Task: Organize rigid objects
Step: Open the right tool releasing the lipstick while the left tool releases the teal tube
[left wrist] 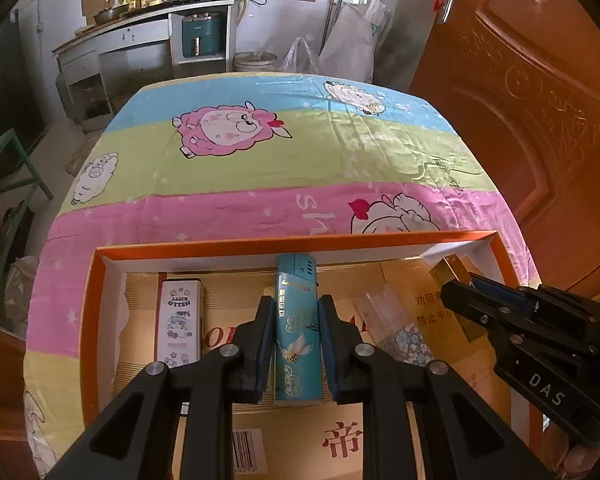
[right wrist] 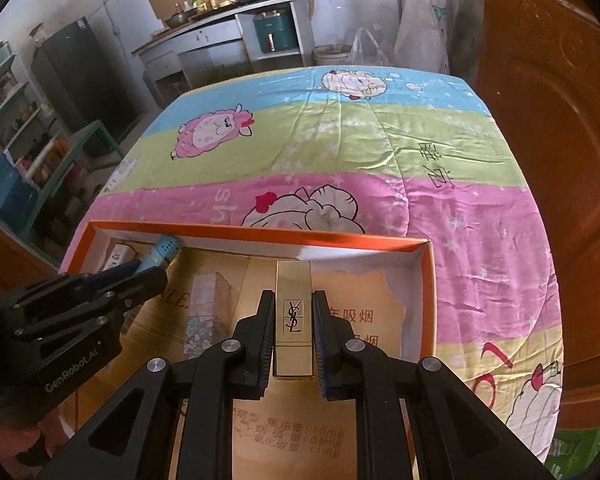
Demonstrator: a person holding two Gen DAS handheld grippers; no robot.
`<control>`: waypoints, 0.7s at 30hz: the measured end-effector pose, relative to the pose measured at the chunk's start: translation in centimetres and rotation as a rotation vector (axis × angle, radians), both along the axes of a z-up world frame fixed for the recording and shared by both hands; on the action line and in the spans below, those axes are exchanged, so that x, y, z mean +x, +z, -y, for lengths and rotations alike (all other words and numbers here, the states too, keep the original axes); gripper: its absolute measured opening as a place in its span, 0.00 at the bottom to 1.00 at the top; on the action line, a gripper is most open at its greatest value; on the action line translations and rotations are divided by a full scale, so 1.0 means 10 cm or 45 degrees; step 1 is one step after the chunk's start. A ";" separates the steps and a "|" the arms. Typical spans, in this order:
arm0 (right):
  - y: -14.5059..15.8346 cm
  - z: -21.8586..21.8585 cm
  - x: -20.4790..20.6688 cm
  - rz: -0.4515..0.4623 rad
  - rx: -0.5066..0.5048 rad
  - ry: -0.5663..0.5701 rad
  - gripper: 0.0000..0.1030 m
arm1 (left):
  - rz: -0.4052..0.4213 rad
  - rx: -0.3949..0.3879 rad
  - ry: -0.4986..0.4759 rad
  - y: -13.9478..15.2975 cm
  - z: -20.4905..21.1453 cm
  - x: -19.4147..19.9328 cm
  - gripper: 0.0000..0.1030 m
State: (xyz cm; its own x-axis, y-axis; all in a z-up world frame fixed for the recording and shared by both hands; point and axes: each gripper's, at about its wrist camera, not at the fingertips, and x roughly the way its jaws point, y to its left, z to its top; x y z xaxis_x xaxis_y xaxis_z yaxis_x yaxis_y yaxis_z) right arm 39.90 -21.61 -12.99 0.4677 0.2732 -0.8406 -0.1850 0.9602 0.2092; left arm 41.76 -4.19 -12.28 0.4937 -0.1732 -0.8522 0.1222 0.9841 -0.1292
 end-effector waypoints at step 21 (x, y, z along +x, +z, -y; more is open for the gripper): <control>-0.10 -0.03 0.01 0.001 -0.020 0.019 0.28 | -0.015 -0.018 -0.019 -0.09 0.00 0.02 0.30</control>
